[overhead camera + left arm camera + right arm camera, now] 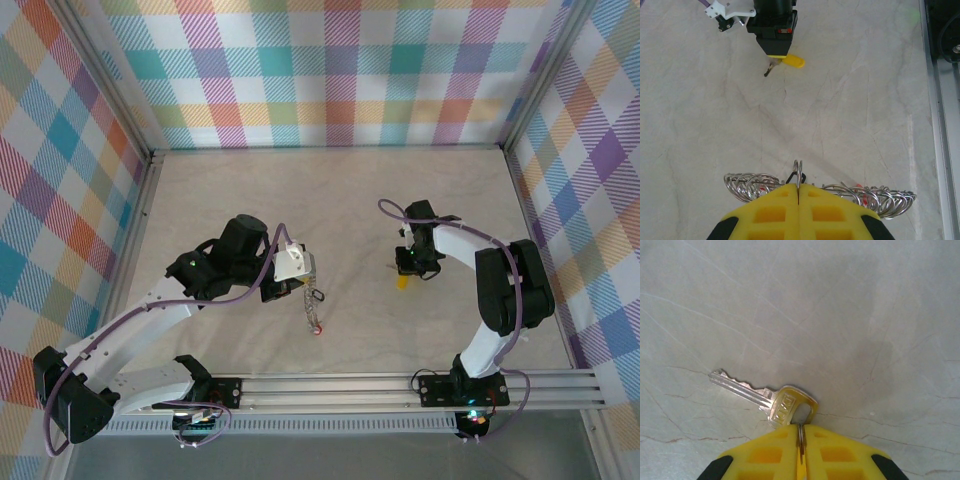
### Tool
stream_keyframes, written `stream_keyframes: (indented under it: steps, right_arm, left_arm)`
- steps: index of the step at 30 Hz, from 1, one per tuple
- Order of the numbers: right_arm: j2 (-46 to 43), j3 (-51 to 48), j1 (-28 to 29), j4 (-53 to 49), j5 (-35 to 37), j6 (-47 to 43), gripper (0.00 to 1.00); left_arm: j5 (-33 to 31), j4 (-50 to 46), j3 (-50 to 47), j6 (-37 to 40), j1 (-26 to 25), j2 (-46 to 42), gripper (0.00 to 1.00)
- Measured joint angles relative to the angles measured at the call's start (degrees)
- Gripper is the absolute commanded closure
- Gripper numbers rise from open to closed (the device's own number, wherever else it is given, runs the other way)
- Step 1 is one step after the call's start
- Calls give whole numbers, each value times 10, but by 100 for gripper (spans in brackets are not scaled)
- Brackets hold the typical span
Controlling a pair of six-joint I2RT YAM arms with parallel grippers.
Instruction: Put the keys on the keyring
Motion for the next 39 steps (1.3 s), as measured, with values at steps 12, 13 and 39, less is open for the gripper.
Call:
stream_keyframes:
  steps: [12,13,39]
  right_arm:
    - [0,0,0,-1,0,1,90]
    - [-1,0,0,-1,0,1,92]
    - [-91,20,30,-39,-36,-43,97]
  left_arm:
    - [4,0,0,-5,0,0,100]
    - [4,0,0,-6,0,0,100]
    - [16,-32,48,23,0,41,100]
